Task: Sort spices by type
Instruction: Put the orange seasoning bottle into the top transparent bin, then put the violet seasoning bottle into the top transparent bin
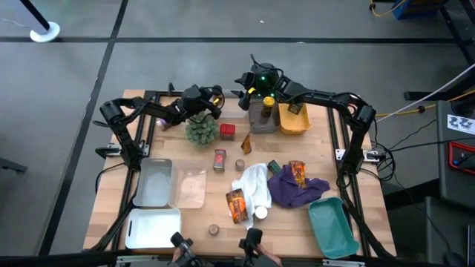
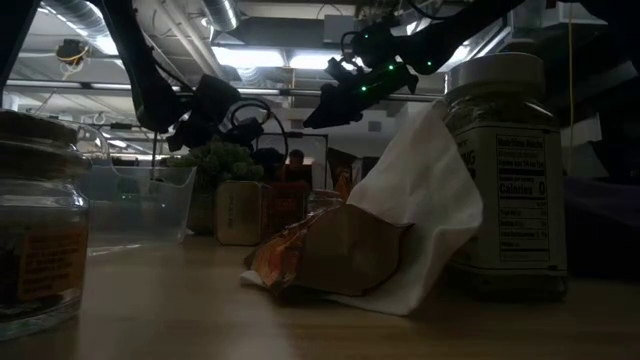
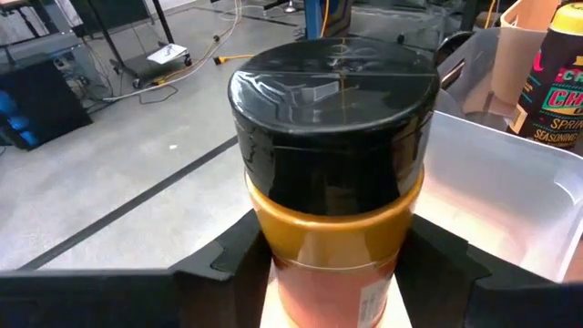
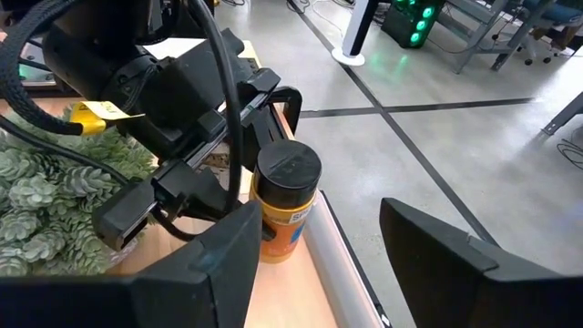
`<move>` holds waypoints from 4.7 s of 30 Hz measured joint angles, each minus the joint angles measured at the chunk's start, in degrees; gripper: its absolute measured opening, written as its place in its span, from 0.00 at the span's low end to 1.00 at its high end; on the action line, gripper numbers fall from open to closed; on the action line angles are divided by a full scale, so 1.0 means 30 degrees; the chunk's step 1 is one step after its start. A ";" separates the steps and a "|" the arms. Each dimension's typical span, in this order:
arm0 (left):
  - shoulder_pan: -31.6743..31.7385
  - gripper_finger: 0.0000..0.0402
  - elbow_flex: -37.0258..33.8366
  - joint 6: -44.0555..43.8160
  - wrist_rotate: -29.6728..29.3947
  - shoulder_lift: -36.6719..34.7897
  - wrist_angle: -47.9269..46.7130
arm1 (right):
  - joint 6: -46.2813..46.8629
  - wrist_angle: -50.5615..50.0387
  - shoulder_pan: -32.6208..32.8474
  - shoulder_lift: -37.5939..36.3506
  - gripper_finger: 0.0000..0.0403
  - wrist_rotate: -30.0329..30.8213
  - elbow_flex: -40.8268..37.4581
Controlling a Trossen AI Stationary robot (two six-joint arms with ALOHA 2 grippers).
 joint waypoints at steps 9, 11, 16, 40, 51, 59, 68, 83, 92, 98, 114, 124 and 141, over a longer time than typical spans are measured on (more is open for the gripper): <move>-0.0007 0.60 0.0000 -0.0125 0.0063 0.0000 0.0032 | 0.0000 -0.0054 0.0000 0.0003 0.56 0.0000 0.0000; -0.0007 0.60 0.0000 -0.0124 0.0066 0.0000 0.0032 | 0.0000 -0.0198 0.0000 0.0003 0.56 0.0000 0.0000; -0.0007 0.58 0.0000 0.0108 0.0073 0.0000 0.0003 | -0.0006 -0.0589 0.0000 0.0003 0.56 0.0000 -0.0007; -0.0007 0.58 0.0007 0.0124 0.0058 -0.7323 -0.7584 | -0.0007 -0.0920 0.0000 0.0003 0.56 -0.0007 -0.0007; 0.0126 0.58 0.0007 -0.0006 -0.0597 -1.3263 -1.9531 | 0.0000 -0.2679 0.0007 0.0004 0.56 -0.0031 -0.0007; 0.1357 0.58 0.0007 -0.0146 -0.0618 -1.2938 -2.4541 | 0.0000 -0.5049 0.0007 -0.0026 0.56 -0.1173 -0.0007; 0.2810 0.58 0.0007 0.0297 -0.0655 -1.1651 -2.5391 | -0.0058 -0.6356 0.0000 -0.1345 0.56 -0.1005 -0.0022; 0.4299 0.58 0.0000 0.2598 -0.0865 -0.7610 -2.5155 | -0.0760 -0.8363 0.0000 -0.4782 0.56 -0.0806 -0.0015; 0.4440 0.58 0.0018 0.3614 -0.0737 -0.5705 -2.4702 | -0.0758 -0.9216 0.0000 -0.6652 0.56 -0.0692 -0.0007; 0.4439 0.49 0.0022 0.3126 -0.0721 -0.5780 -2.4635 | -0.0758 -0.9481 0.0000 -0.7104 0.56 -0.0692 -0.0007; 0.4437 0.49 0.0236 0.1729 -0.0570 -1.0964 -2.5014 | -0.1406 -1.0083 -0.0542 -0.7996 0.56 0.2157 -0.0007; 0.4172 0.50 0.0874 -0.1745 0.2951 -1.5251 -2.1507 | -0.0539 -0.9179 -0.1005 -0.7931 0.56 0.2004 -0.1254; -0.1275 0.51 0.0766 -0.3323 0.3571 -0.9600 -0.6411 | 0.0168 -0.2325 -0.1005 -0.7876 0.56 0.2004 -0.4985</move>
